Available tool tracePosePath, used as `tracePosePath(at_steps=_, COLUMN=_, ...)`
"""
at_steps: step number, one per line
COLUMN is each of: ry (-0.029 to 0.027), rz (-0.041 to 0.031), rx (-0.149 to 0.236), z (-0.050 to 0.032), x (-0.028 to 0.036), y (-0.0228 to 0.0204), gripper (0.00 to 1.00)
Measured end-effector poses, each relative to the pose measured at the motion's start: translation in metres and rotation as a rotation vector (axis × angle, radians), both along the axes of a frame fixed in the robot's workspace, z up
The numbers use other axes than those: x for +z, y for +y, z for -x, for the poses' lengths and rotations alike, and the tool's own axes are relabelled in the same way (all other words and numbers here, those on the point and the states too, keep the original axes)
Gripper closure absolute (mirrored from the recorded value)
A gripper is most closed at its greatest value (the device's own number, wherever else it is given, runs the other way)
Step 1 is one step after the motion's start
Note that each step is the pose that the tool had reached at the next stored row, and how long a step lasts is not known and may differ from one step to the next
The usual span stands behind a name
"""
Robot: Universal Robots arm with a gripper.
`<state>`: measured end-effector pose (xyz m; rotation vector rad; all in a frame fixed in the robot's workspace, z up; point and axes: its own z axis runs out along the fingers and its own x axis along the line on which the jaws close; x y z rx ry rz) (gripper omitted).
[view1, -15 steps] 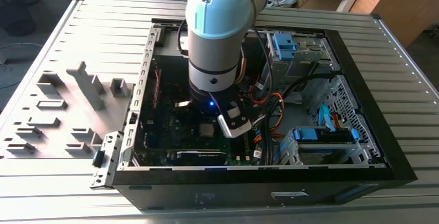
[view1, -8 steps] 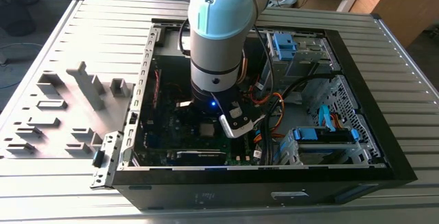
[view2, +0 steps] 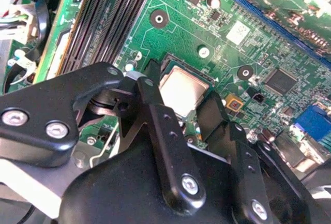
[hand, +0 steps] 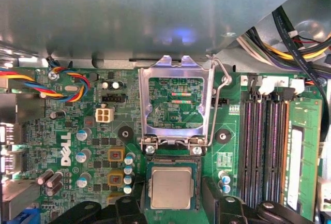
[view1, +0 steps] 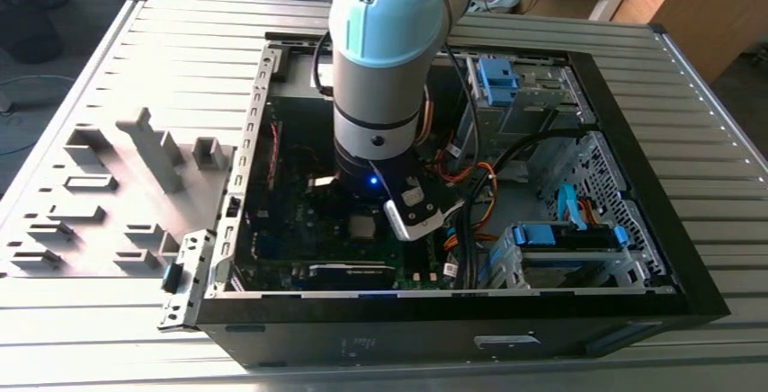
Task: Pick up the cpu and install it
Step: 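Pick up the cpu and move it towards the insertion slot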
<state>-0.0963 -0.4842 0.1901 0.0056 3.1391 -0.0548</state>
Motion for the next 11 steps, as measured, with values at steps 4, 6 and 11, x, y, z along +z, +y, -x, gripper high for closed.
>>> tracePosePath(at_steps=4, ry=0.0000, rz=-0.0002, rx=0.000, z=0.0000, x=0.0019, y=0.0000, gripper=0.46)
tracePosePath(at_steps=6, ry=-0.0007, rz=-0.0001, rx=0.002, z=0.0000, x=0.0019, y=0.0000, gripper=0.46)
tracePosePath(at_steps=11, ry=-0.0053, rz=-0.0001, rx=0.011, z=0.0007, x=0.0018, y=0.0000, gripper=0.46)
